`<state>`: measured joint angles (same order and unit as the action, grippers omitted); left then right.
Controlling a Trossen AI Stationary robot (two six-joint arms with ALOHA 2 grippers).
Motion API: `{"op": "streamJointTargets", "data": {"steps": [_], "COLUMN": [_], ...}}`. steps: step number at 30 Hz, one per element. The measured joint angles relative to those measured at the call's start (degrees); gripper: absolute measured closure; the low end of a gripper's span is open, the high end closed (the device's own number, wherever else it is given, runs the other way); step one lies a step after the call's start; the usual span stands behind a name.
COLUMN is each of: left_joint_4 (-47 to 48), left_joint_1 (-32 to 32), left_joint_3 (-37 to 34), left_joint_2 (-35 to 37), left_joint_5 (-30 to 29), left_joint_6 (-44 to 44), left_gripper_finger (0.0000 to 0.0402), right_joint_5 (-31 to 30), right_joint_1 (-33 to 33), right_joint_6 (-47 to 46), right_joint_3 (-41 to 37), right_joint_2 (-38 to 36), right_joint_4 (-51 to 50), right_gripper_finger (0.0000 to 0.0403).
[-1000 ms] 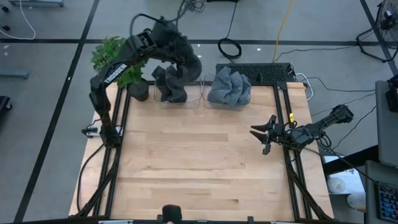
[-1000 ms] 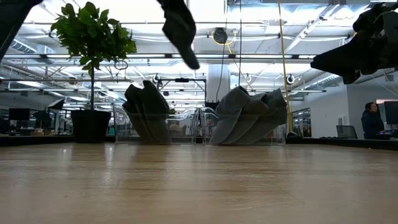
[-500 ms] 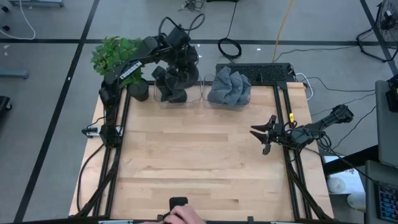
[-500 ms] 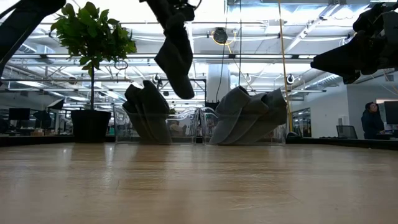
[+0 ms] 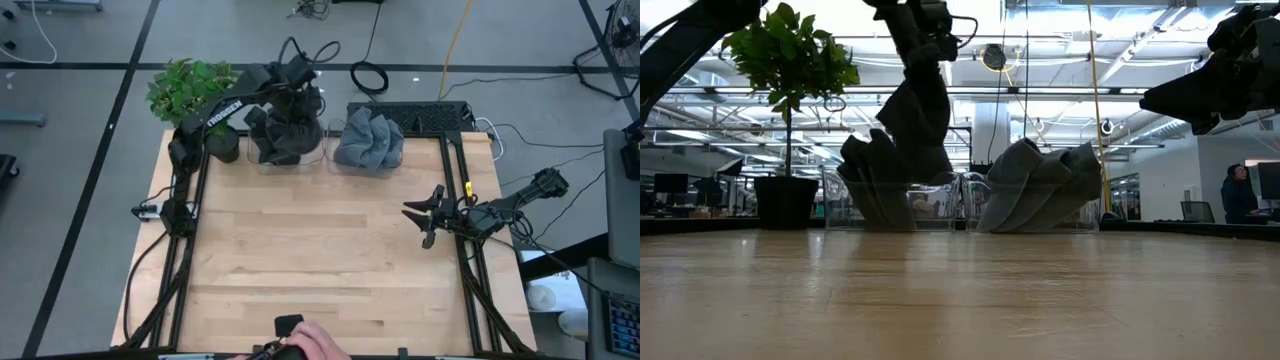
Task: Pick & Place hat
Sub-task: Put the black cap into the left transparent bin
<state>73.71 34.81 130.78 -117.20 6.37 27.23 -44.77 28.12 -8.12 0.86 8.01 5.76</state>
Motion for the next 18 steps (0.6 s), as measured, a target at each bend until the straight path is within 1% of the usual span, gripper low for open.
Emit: {"op": "streamJointTargets", "data": {"steps": [3,8,11,14,18], "left_joint_4": [-0.93,-1.52,-4.78,-8.31,-11.78], "left_joint_1": [0.00,0.26,0.26,0.27,0.79], "left_joint_3": [-2.54,-6.96,-9.22,-11.62,-14.36], "left_joint_2": [0.17,0.12,0.14,0.14,0.14], "left_joint_5": [-1.84,-2.51,-2.91,-1.68,-1.48], "left_joint_6": [-2.63,-7.94,-9.67,-11.70,-14.00], "left_gripper_finger": [0.0399,0.0399,0.0399,0.0399,0.0399], "right_joint_5": [-0.02,-0.02,-0.02,-0.02,-0.02], "right_joint_1": [-0.01,0.00,-0.02,-0.01,-0.02], "right_joint_6": [0.01,0.01,0.00,0.01,0.00], "right_joint_3": [0.01,0.02,0.02,0.01,0.00], "right_joint_2": [0.00,-0.02,-0.02,-0.02,-0.02], "right_joint_4": [0.00,0.00,0.00,0.00,0.00], "right_gripper_finger": [0.0305,0.0305,0.0305,0.0305,0.0305]}}
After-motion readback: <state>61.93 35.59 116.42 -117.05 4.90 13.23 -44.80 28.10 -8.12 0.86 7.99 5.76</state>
